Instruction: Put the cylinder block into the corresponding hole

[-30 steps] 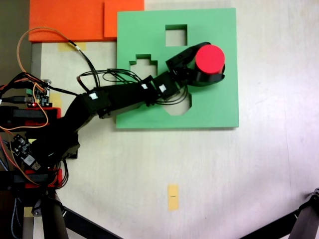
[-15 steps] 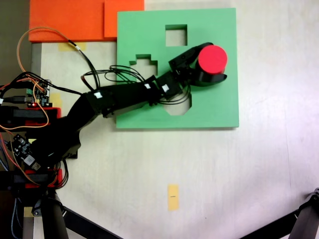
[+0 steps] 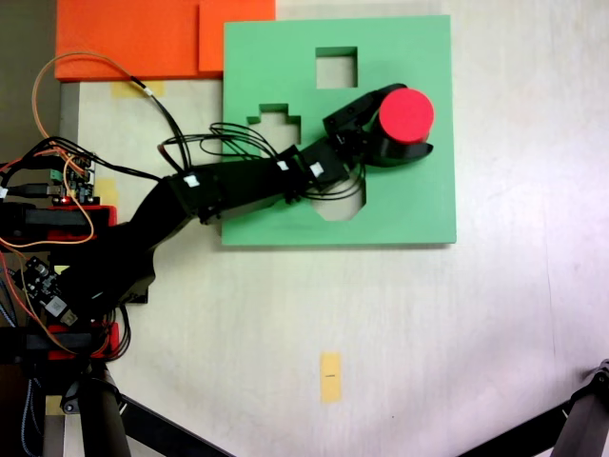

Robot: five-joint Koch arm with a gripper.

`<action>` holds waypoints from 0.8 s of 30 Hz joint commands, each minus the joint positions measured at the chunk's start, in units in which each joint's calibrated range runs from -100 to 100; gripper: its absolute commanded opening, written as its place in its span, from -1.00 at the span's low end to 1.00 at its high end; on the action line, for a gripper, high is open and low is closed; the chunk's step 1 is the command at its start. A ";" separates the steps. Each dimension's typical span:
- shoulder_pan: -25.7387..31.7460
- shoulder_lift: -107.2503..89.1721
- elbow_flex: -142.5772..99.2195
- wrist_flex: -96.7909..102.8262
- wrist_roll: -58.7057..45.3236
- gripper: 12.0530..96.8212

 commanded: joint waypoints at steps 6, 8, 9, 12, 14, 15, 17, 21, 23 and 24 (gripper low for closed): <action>0.05 1.74 2.92 2.52 -0.49 -0.35; 0.00 2.85 2.52 2.90 -0.49 -0.35; -0.05 3.69 2.52 3.29 -0.49 -0.35; -0.10 5.51 2.52 4.44 -0.44 -0.30; -0.10 5.79 2.42 4.54 -0.44 -0.23; -0.10 6.07 2.22 4.54 -0.44 -0.22; -0.15 6.35 1.72 4.54 -0.39 -0.20; -0.24 7.46 1.42 4.54 -0.39 -0.05; -0.24 7.74 1.32 4.54 -0.34 0.08; -0.24 7.74 1.32 4.44 -0.24 0.18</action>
